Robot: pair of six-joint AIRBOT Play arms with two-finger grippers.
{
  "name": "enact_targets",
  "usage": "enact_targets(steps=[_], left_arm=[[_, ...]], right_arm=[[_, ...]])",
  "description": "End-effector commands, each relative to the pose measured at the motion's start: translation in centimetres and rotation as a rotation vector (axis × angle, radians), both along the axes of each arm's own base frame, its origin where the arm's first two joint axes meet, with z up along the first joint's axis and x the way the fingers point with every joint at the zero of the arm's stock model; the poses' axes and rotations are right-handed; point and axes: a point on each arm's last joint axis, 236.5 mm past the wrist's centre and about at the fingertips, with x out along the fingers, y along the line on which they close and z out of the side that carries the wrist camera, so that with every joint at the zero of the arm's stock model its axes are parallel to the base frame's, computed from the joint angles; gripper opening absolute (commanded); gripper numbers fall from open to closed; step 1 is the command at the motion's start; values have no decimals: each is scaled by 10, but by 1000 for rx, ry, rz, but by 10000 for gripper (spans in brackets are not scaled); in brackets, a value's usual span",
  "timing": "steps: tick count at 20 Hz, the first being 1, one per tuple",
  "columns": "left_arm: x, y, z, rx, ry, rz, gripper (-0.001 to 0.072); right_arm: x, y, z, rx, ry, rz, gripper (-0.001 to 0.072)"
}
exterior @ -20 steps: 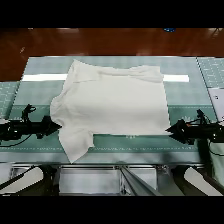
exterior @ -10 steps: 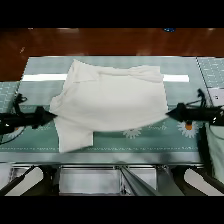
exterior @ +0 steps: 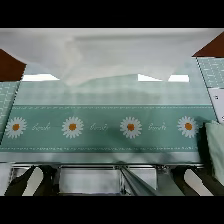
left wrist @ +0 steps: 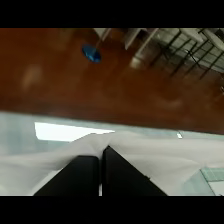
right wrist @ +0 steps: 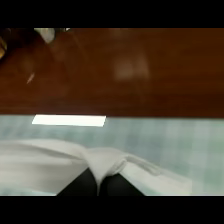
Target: Fold the shirts.
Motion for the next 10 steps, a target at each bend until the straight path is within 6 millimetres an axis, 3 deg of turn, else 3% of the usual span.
enact_targets(steps=[1, 3, 5, 10], left_arm=[[-63, -19, 109, 185, -244, 110, 25], [-98, -17, 136, 299, -314, 230, 25], [-135, -12, 149, 379, -358, 330, 25], [-220, 21, 137, 445, -348, 452, 25]], right_arm=[[-64, 22, 97, -110, -229, -32, 27], [-97, 22, 110, -173, -272, -93, 27], [-129, 15, 109, -219, -263, -186, 27], [-203, 20, 104, -264, -268, -297, 27]])
